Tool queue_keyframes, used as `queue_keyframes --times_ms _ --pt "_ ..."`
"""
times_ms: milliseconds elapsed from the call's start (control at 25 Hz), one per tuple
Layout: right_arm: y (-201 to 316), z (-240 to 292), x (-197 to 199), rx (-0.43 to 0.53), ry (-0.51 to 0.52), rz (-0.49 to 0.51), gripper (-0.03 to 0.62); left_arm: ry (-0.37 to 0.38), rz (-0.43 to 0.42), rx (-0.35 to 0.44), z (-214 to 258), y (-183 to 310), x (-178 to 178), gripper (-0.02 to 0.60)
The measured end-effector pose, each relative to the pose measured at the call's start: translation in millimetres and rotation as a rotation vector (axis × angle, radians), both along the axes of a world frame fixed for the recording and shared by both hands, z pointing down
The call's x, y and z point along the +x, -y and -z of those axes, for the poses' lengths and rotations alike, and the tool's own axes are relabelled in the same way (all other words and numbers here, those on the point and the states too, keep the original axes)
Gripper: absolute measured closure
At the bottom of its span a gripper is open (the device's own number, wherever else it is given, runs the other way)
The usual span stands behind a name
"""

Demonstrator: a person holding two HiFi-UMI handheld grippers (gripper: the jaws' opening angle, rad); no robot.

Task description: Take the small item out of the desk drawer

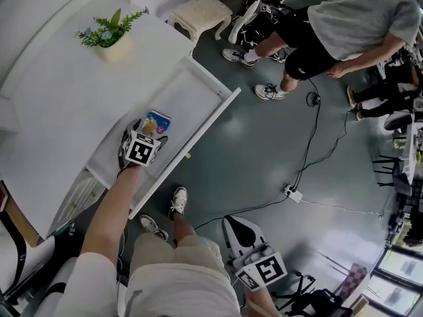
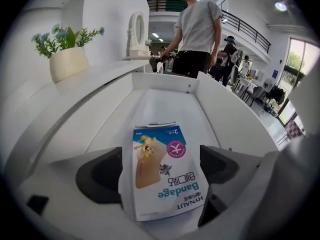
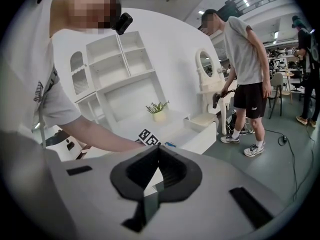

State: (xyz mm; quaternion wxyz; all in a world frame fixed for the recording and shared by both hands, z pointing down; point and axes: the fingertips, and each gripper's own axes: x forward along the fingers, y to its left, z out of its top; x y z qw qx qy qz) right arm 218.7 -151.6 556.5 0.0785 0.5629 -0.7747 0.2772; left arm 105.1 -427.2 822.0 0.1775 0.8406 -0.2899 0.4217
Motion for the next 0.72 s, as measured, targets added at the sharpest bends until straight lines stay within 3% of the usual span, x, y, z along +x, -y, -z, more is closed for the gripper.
queue_keyframes --times_ms 360,720 --pt "-2.8 -4.7 1.3 -0.015 0.006 -0.02 0.585 0.037 -0.018 -0.059 -18.6 -5.6 1.1 0.103" --pt "-6.4 -11.4 4.4 -0.024 0.012 -0.035 0.585 0.046 -0.006 -0.035 -21.8 -1.4 -0.3 0.108"
